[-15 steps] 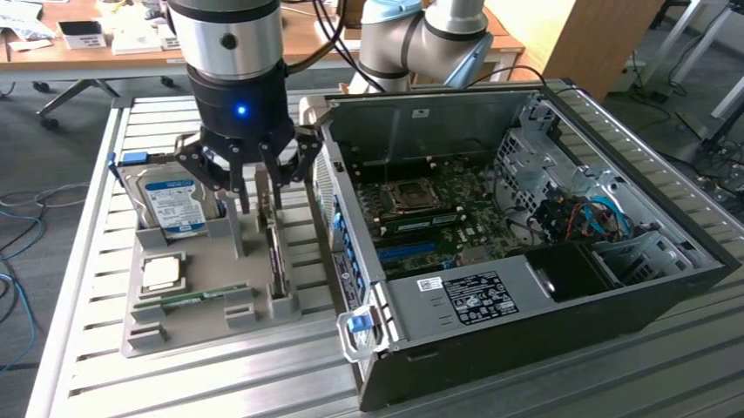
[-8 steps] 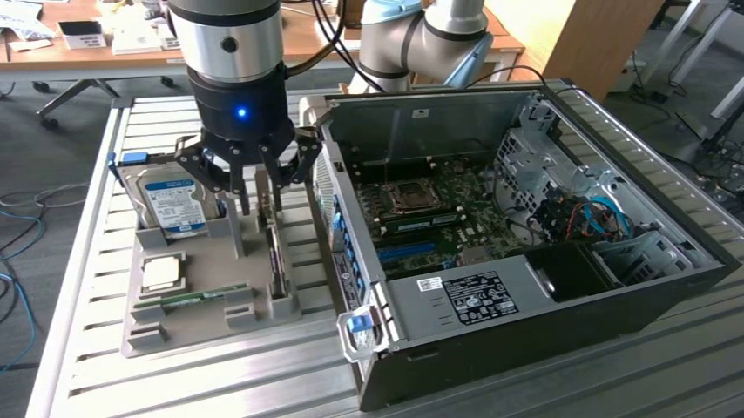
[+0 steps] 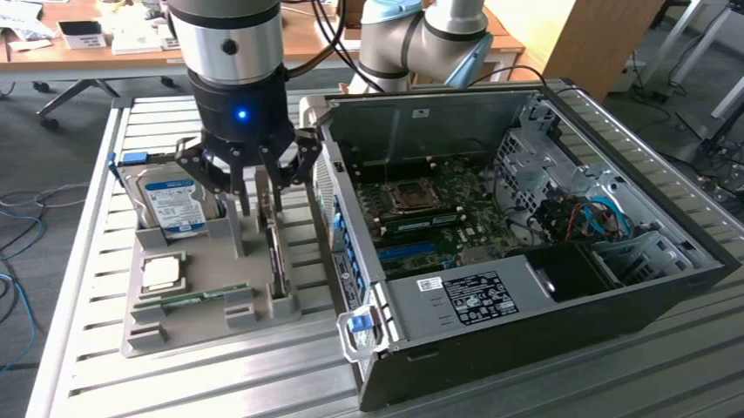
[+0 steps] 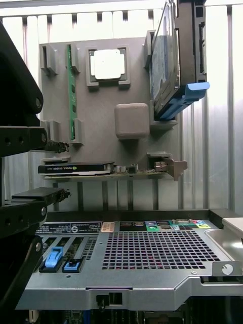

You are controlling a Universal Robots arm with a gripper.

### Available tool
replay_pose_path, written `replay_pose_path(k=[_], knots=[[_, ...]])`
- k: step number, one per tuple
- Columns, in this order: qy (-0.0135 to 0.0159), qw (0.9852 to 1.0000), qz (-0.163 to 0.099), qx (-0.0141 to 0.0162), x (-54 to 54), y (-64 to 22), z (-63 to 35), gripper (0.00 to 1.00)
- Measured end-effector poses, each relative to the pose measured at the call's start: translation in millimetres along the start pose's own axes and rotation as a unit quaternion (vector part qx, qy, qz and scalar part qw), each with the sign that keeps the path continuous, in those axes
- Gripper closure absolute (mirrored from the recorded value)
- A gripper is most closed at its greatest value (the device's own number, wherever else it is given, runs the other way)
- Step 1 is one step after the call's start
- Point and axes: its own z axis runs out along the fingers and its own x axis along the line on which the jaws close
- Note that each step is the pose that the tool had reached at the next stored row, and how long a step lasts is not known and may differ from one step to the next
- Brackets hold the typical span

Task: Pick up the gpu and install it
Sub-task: 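Pick up the gpu and move the gpu toward the slot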

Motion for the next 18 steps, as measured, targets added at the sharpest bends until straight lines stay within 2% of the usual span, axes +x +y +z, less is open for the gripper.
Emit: replay_pose_path(k=[18], knots=[[0.0,1.0,0.0,0.0,0.4,-0.7,16.0,0.58]])
